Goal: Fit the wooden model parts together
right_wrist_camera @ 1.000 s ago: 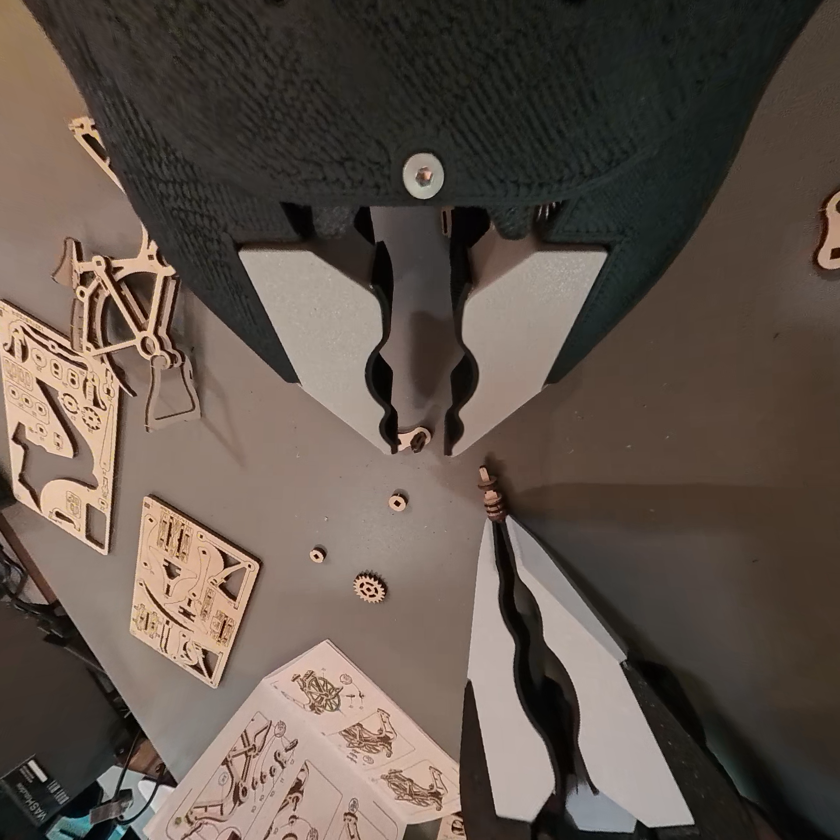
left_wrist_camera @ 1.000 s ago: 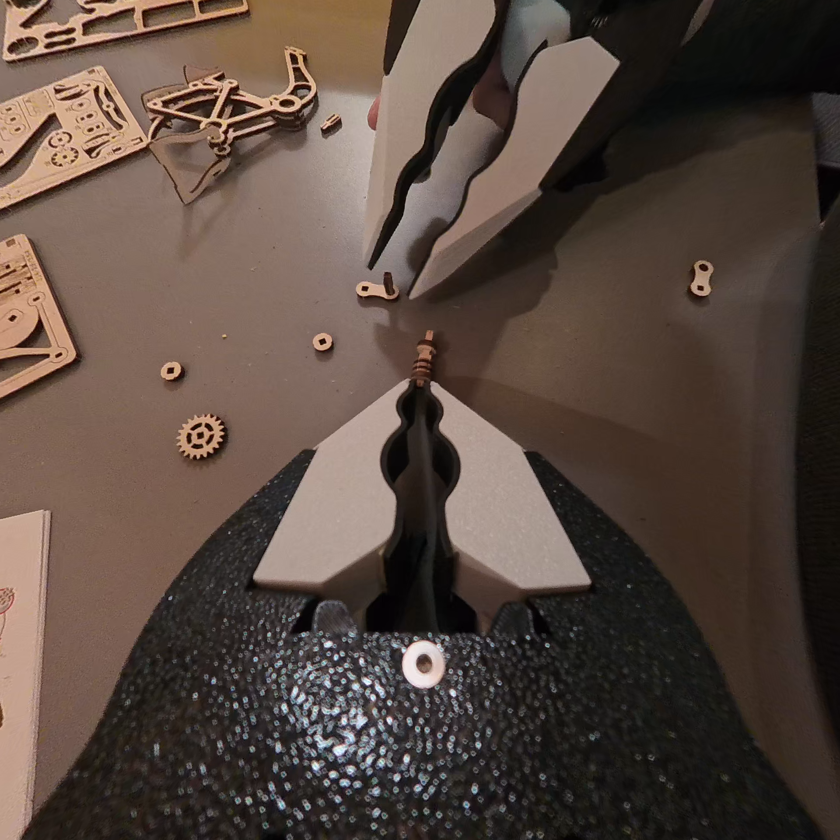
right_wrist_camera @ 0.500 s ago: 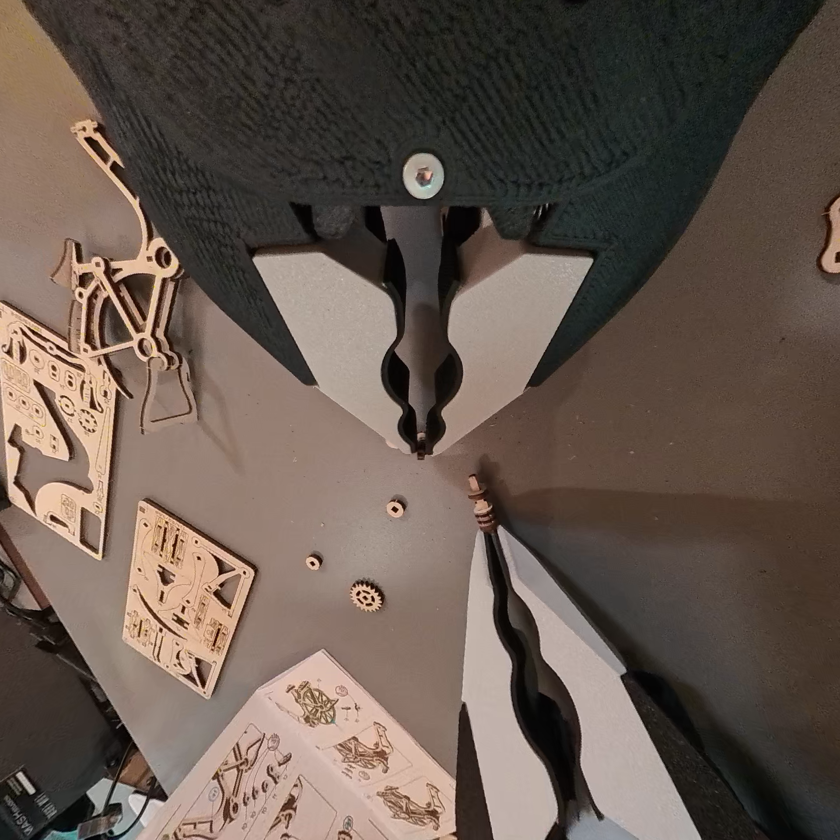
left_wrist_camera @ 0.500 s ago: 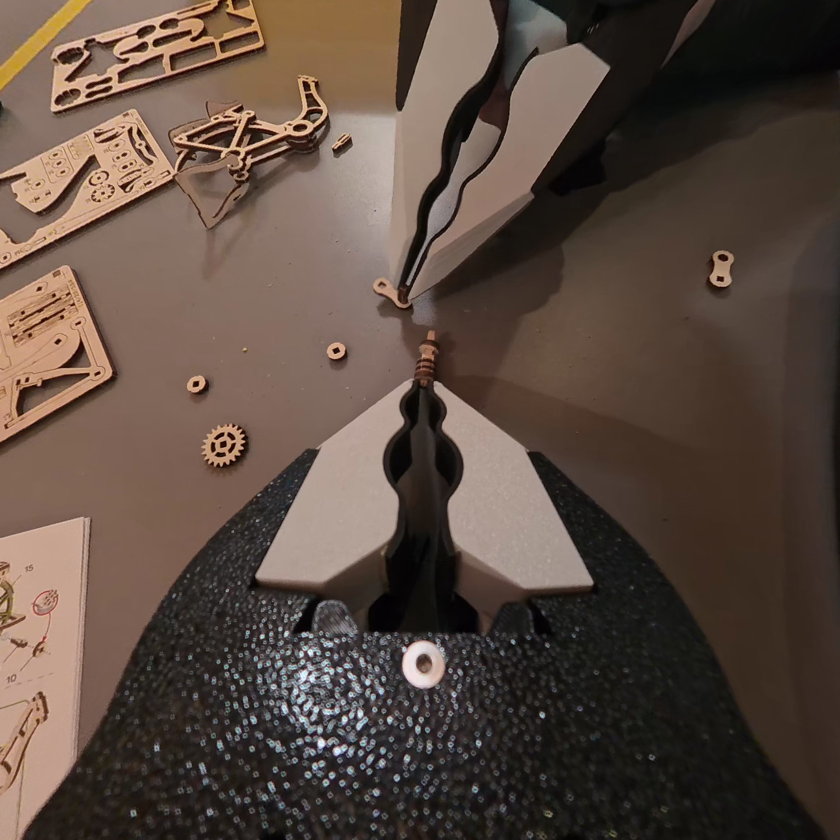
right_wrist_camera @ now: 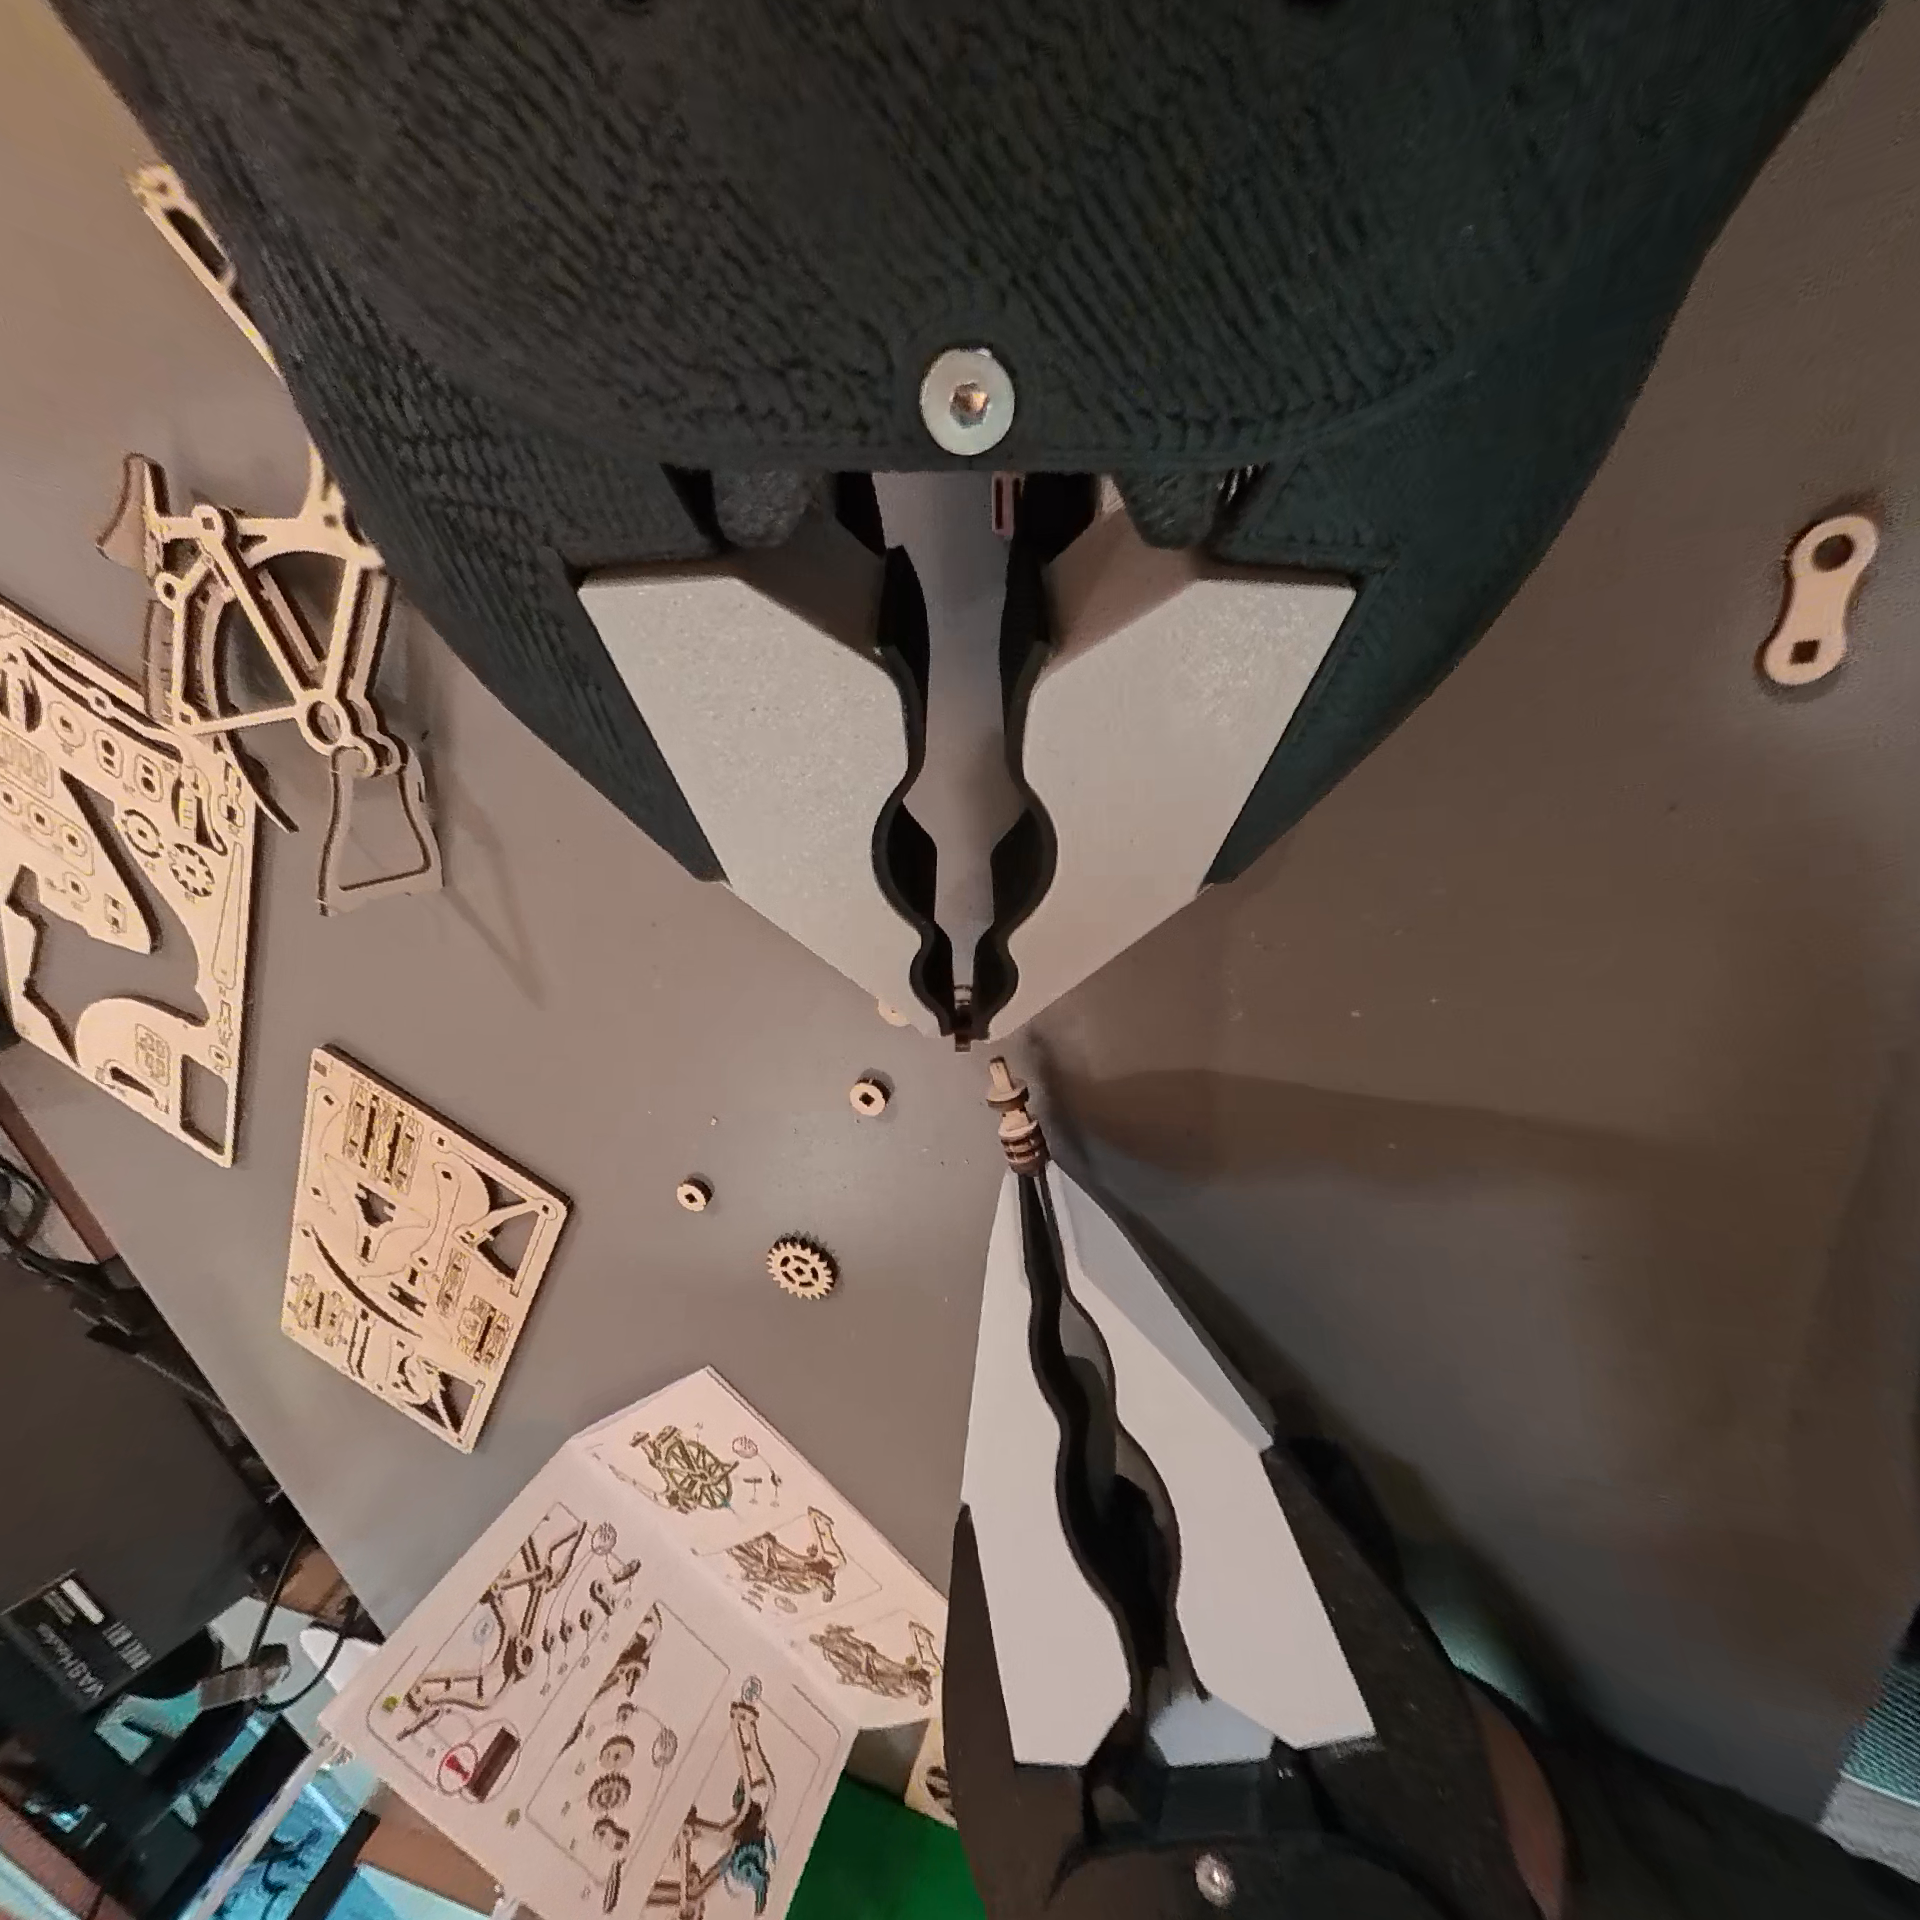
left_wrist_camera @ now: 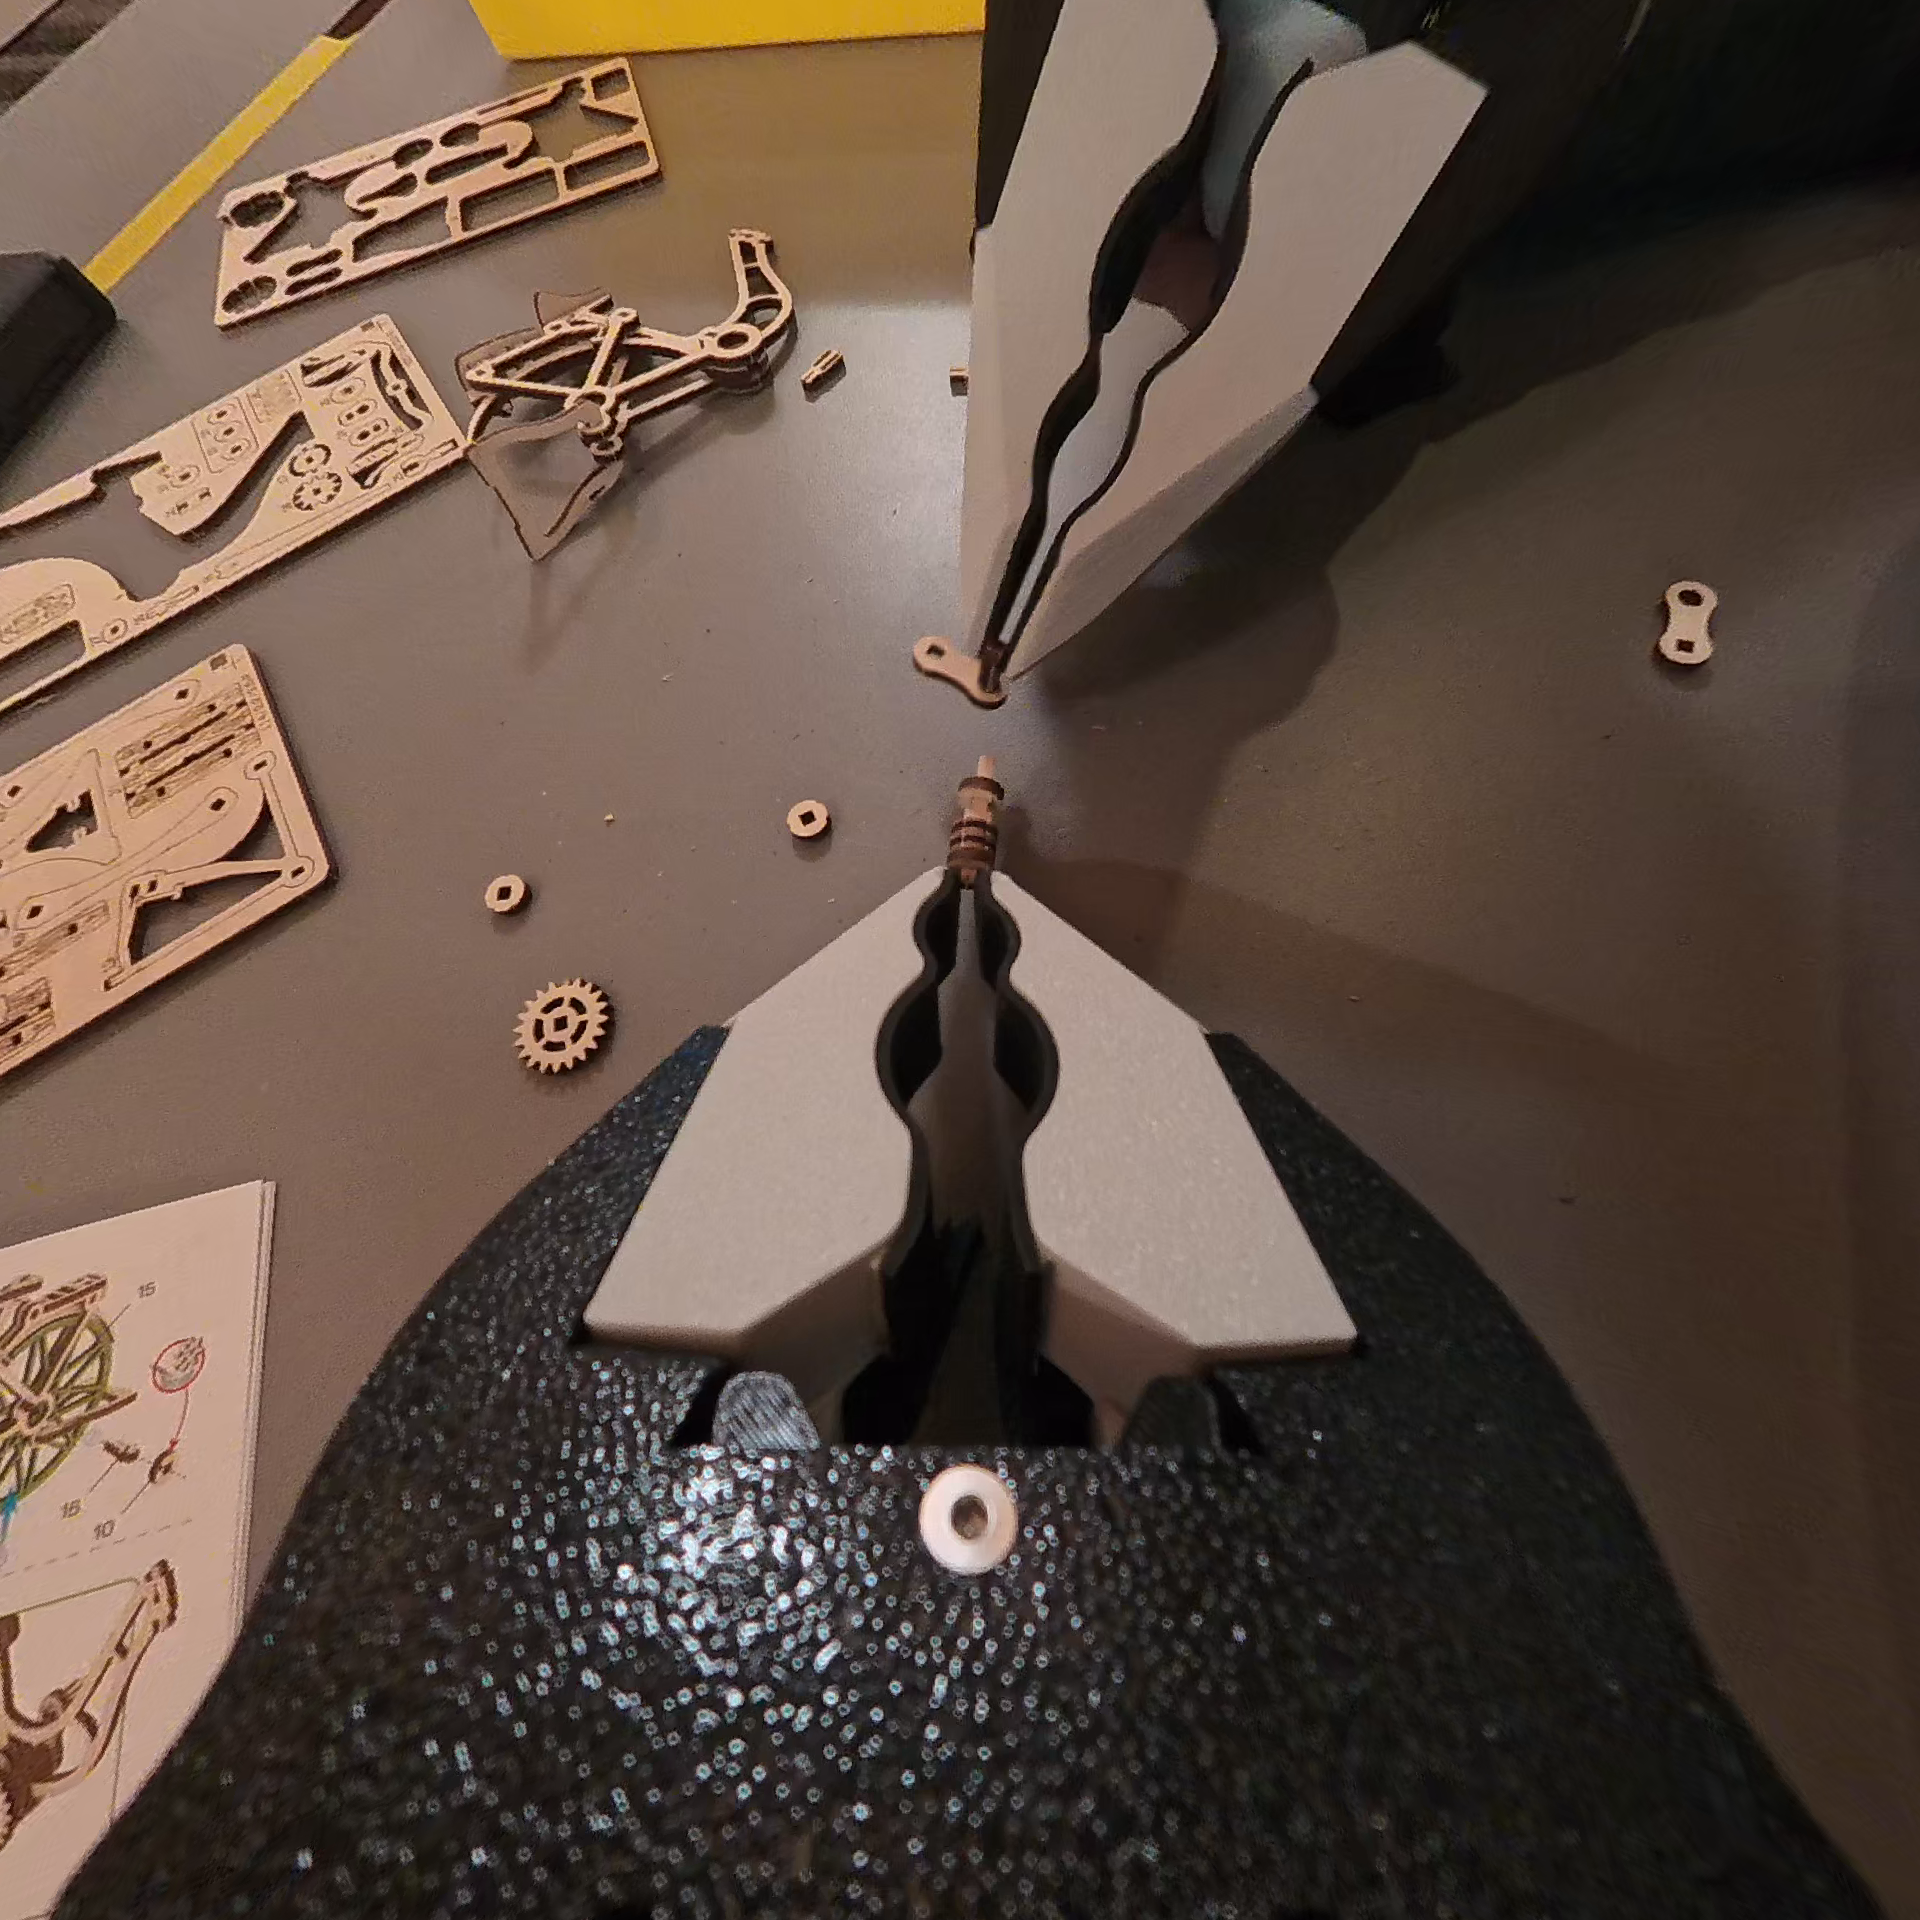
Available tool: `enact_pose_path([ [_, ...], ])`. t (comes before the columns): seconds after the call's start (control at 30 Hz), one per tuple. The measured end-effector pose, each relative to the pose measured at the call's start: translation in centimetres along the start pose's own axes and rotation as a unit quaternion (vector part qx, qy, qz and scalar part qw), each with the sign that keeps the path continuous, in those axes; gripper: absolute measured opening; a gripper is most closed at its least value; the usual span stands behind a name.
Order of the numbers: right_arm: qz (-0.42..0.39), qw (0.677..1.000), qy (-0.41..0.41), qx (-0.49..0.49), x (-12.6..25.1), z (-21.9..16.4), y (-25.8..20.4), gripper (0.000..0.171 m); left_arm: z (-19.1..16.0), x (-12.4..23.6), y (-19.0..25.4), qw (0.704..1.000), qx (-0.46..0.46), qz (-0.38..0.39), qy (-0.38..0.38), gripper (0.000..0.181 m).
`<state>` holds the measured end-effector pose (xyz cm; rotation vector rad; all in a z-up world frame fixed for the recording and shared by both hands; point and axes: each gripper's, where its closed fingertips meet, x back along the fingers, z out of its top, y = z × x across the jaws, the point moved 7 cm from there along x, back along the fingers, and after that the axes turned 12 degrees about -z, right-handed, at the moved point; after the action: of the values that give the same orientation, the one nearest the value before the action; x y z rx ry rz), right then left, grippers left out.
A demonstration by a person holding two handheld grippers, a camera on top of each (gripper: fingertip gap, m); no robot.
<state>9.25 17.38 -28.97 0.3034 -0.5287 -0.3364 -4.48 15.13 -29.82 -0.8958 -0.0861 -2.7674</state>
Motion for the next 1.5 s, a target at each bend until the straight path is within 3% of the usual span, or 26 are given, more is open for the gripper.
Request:
enact_pose_path([
  [0.97, 0.049, 0.998, -0.003, 0.040, 0.1, -0.2, -1.4, 0.001, 0.1, 0.1, -0.1, 1.000, -0.004, 0.005, 0.006, 0.001],
  [1.17, 0.059, 0.997, -0.007, 0.046, 0.1, -0.3, -1.7, 0.001, 1.2, 1.7, -0.9, 0.992, -0.074, 0.085, 0.061, 0.000],
  [1.33, 0.057, 0.998, 0.010, 0.022, 0.4, 0.2, -1.4, 0.030, 1.3, 1.7, -0.9, 0.989, -0.089, 0.096, 0.073, 0.000],
  [1.5, -0.020, 0.998, 0.057, -0.008, 2.2, 1.1, 1.8, 0.033, 1.0, 1.2, -0.6, 0.991, -0.076, 0.075, 0.077, 0.000],
])
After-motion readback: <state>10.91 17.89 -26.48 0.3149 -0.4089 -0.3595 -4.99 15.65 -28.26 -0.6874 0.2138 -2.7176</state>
